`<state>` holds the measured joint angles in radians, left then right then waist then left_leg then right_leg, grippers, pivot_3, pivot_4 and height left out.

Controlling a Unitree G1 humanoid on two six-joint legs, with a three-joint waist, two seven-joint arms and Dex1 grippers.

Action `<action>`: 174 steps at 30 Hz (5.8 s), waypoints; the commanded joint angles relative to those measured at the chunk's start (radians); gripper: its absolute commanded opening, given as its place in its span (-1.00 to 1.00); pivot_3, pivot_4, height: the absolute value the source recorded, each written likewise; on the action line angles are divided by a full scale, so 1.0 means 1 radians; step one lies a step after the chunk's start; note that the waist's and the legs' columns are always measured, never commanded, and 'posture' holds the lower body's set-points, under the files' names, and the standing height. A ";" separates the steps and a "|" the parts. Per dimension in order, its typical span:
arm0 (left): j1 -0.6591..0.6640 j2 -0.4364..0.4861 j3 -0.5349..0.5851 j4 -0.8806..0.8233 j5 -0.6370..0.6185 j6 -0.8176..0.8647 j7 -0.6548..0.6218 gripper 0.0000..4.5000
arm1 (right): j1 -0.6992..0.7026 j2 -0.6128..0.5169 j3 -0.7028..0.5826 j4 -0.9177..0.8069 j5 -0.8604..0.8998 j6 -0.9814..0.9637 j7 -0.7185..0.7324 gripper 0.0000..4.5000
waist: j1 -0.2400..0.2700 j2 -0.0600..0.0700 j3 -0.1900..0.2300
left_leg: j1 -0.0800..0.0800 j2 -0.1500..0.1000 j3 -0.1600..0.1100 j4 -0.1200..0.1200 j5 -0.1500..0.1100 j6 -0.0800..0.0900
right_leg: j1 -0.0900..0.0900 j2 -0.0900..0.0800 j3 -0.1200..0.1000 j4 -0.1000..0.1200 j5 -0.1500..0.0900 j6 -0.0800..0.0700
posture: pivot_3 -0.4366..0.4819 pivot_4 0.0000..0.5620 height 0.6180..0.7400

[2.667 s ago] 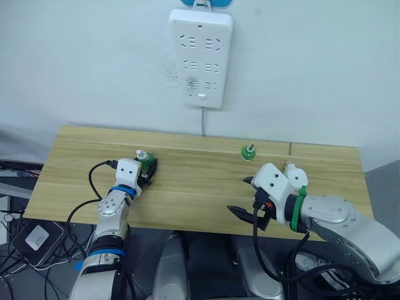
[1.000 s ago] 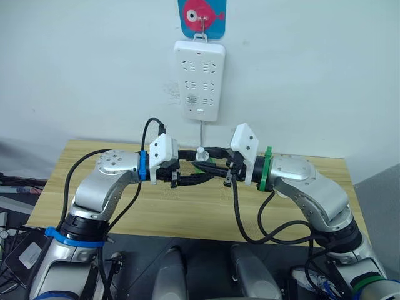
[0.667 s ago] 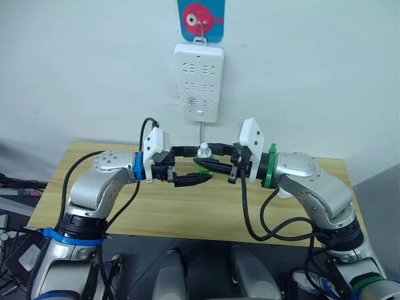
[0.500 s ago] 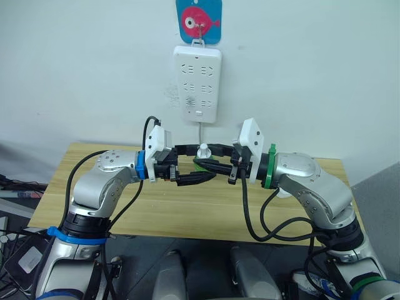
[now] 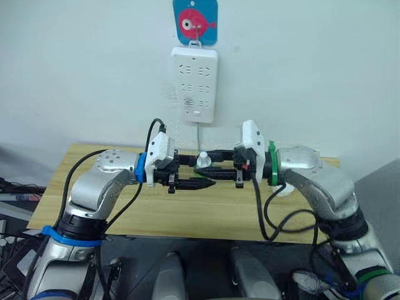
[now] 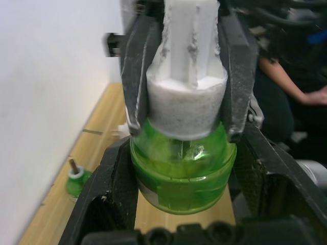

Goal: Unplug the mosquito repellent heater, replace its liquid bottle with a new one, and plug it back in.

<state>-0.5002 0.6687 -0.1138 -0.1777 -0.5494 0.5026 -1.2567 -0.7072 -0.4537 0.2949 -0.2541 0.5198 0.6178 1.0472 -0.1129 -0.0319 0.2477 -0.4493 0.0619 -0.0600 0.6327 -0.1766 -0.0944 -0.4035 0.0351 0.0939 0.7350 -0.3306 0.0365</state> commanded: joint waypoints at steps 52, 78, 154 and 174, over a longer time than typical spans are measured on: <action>0.025 0.046 0.037 -0.075 -0.001 0.010 -0.013 0.05 | -0.120 -0.040 0.017 0.128 -0.039 -0.165 0.308 -0.86 | -0.024 0.000 -0.003 | -0.001 0.000 -0.005 -0.003 0.005 -0.001 | 0.000 0.001 -0.004 0.000 0.002 -0.001 | -0.34 -0.38 0.65; 0.025 -0.093 0.036 -0.036 0.031 -0.044 0.127 0.04 | 0.314 0.180 -0.025 -0.425 -0.191 0.076 -0.591 0.60 | -0.026 0.001 -0.003 | 0.000 0.000 -0.002 -0.002 0.006 -0.001 | 0.000 0.003 0.002 0.001 0.003 0.000 | -0.42 -0.35 0.65; 0.058 -0.027 0.019 -0.067 0.032 -0.057 0.072 0.04 | 0.076 -0.200 -0.191 -0.302 0.173 0.258 -0.180 0.76 | -0.030 0.001 -0.003 | 0.001 0.001 -0.001 -0.003 0.006 0.000 | 0.000 0.004 0.003 -0.001 0.004 0.000 | -0.39 -0.32 0.65; 0.068 -0.022 0.016 -0.058 0.039 -0.055 0.068 0.04 | 0.007 -0.047 -0.150 -0.282 0.197 0.263 -0.269 -0.87 | -0.025 0.001 -0.003 | 0.000 0.001 -0.001 -0.003 0.006 0.000 | -0.001 0.004 0.002 -0.001 0.004 0.001 | -0.38 -0.31 0.65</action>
<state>-0.4373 0.6379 -0.1124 -0.2217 -0.5054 0.4555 -1.1890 -0.6767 -0.5027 0.1802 -0.5030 0.6893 0.8966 0.7676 -0.1381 -0.0307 0.2448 -0.4495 0.0631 -0.0610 0.6299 -0.1703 -0.0943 -0.4041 0.0387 0.0963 0.7337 -0.3265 0.0375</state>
